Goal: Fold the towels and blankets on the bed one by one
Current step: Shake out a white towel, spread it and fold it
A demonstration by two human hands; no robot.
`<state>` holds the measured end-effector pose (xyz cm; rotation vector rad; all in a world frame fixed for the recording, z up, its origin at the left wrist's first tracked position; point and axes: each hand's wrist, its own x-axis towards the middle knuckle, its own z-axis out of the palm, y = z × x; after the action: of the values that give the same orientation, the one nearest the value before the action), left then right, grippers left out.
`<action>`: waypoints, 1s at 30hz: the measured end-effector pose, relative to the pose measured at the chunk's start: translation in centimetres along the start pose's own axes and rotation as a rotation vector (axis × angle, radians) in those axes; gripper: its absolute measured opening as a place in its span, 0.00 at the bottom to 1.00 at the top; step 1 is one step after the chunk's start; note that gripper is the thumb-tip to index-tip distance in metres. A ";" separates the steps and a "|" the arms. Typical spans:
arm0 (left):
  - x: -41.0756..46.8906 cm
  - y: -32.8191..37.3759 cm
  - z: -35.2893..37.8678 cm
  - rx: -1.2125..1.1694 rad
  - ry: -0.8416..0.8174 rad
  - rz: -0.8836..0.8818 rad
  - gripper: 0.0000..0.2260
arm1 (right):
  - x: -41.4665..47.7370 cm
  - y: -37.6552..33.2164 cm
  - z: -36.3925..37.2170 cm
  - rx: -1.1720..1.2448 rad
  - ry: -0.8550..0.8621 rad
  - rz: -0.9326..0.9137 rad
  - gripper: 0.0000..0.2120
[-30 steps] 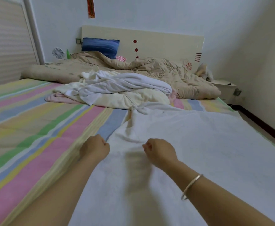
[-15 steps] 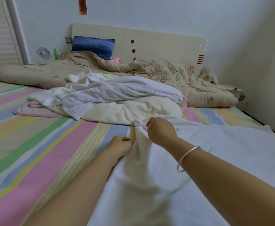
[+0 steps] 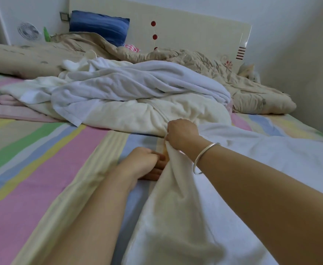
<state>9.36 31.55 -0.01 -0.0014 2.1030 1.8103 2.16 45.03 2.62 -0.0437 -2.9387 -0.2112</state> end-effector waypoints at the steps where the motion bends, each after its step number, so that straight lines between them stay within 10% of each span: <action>1: -0.1 -0.1 0.1 -0.011 -0.006 0.005 0.10 | 0.2 -0.1 -0.4 0.023 -0.021 0.039 0.07; 10: -1.0 1.1 -0.1 0.063 -0.024 0.122 0.23 | 6.1 1.4 -11.1 0.423 0.105 0.233 0.15; 13: -1.5 1.6 0.0 -0.068 -0.042 0.197 0.26 | 7.5 2.9 -11.2 0.318 0.255 0.245 0.14; 16: -1.5 1.7 0.1 -0.076 -0.078 0.244 0.31 | 7.9 2.5 -9.7 0.137 0.054 0.133 0.20; 20: -1.2 0.8 0.2 0.166 -0.013 0.277 0.12 | 7.3 1.4 -7.9 0.074 -0.111 0.025 0.31; 30: 1.2 -1.8 -0.5 0.428 0.282 0.211 0.11 | 7.3 0.9 -9.2 -0.116 0.082 0.094 0.12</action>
<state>8.50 31.01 -1.97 0.0828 2.7492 1.4988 -3.24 44.67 13.13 -0.1845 -2.8314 -0.3594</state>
